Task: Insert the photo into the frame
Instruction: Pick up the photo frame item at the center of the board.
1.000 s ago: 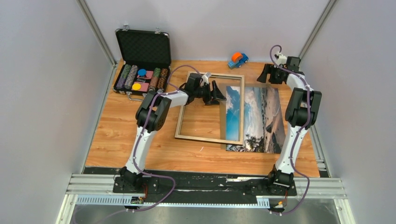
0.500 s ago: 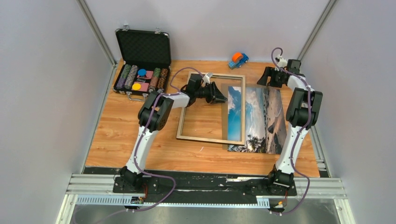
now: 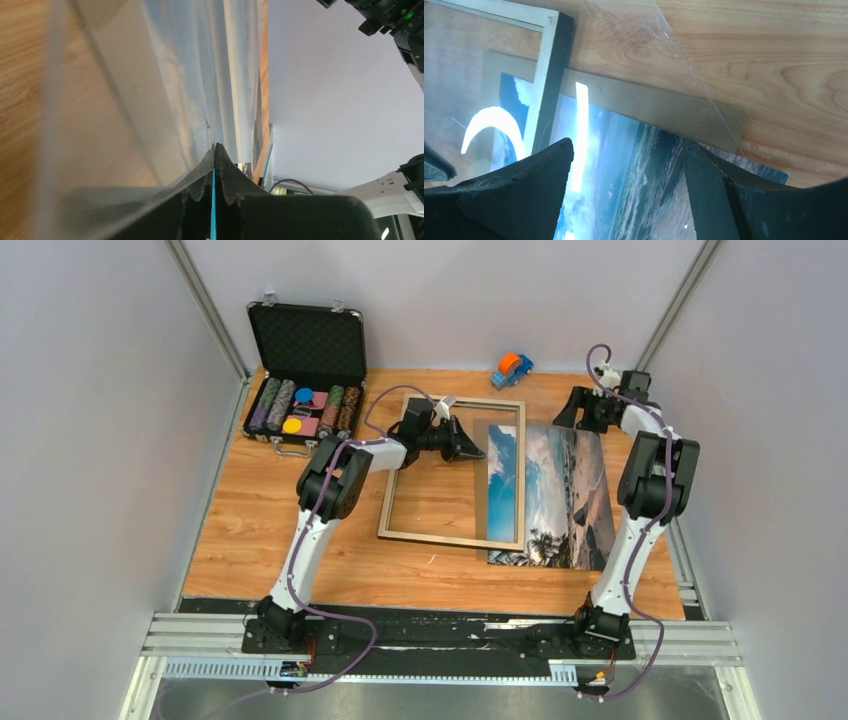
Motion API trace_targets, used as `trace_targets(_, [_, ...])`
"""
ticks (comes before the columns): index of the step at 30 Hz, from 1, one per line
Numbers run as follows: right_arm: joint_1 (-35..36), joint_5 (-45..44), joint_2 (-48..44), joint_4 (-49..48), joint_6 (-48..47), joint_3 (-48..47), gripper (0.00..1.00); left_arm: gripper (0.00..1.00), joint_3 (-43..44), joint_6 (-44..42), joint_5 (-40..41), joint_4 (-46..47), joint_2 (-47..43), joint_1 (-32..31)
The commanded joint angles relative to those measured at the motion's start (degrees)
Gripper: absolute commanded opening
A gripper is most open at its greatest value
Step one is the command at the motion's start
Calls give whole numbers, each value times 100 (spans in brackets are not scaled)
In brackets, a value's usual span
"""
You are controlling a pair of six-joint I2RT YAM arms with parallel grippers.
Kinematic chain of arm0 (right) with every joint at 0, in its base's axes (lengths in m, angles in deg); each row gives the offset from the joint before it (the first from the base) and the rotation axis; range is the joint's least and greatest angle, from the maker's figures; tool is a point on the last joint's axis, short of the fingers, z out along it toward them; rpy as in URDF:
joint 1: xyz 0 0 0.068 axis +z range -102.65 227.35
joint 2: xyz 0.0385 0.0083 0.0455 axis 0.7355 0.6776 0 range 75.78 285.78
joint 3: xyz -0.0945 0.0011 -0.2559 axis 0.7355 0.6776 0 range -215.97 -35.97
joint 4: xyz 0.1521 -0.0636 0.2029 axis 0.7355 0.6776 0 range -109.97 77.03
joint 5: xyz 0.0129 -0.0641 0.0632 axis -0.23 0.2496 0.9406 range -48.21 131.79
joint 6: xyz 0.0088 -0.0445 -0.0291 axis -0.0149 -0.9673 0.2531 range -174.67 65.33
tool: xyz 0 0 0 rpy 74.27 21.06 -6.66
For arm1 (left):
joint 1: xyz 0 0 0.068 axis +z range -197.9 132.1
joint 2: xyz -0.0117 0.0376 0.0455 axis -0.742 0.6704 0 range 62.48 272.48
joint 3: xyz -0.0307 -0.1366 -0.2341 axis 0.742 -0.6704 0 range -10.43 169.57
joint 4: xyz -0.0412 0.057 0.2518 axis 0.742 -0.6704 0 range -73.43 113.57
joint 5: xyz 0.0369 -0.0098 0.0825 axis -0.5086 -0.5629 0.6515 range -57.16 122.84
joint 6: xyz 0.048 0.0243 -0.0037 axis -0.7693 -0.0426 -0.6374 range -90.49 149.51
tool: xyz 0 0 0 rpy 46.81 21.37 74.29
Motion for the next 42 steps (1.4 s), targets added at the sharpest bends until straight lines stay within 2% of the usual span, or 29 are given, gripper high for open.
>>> trace_targets(1, [-74,269,-697,-61,38,213,78,0,42,-124,-99,-21,-264,79])
trace_targets(7, [-156,415,-1299,-66,29,570,81,0,-102,-469,-441,-833,-705,271])
trace_targets(9, [-199,471,-1520,-62,6,672,83,0,-55,-814,-637,-1223,-834,350])
trace_targets(12, [-254,549,-1821,-52,-58,842,89,0,-49,-1262,-847,-1782,-1079,446])
trace_targets(15, [-267,660,-2063,-46,-178,1096,94,0,63,-1965,-1105,-2776,-1228,534])
trace_targets(22, [-279,988,-2515,-49,-252,1854,95,0,490,-3688,-1391,-4879,-1554,636])
trace_targets(25, [-277,1278,-2642,-43,-209,2165,95,0,830,-4705,-1464,-6138,-1565,646])
trace_targets(28, [-277,1568,-2709,-44,-156,2431,95,0,854,-5367,-1447,-6817,-1652,648])
trace_targets(33, [-277,1756,-2651,-46,-247,2774,94,0,602,-5976,-1529,-6814,-1842,646])
trace_targets(42, [-336,1949,-2535,43,-446,2984,94,0,-64,-6509,-2039,-6008,-2171,646])
